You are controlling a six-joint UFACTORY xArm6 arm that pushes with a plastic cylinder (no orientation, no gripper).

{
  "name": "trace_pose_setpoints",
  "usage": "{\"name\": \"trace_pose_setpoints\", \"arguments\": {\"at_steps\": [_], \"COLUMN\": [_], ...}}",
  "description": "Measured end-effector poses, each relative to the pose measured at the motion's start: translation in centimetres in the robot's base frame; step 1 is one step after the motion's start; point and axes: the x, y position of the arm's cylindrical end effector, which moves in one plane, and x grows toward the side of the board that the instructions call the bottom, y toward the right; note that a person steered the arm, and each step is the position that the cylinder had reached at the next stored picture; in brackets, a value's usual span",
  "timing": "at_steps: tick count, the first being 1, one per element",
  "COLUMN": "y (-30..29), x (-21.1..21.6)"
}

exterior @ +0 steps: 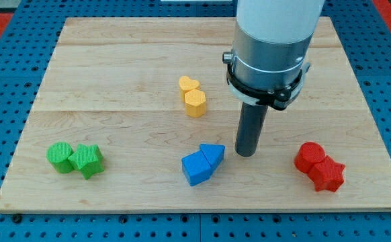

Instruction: Move the blue cube bit a up

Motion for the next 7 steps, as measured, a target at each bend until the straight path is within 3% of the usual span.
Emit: {"name": "trace_pose_setpoints", "arguments": {"at_steps": [7], "y": [-2.5], "x": [6.5]}}
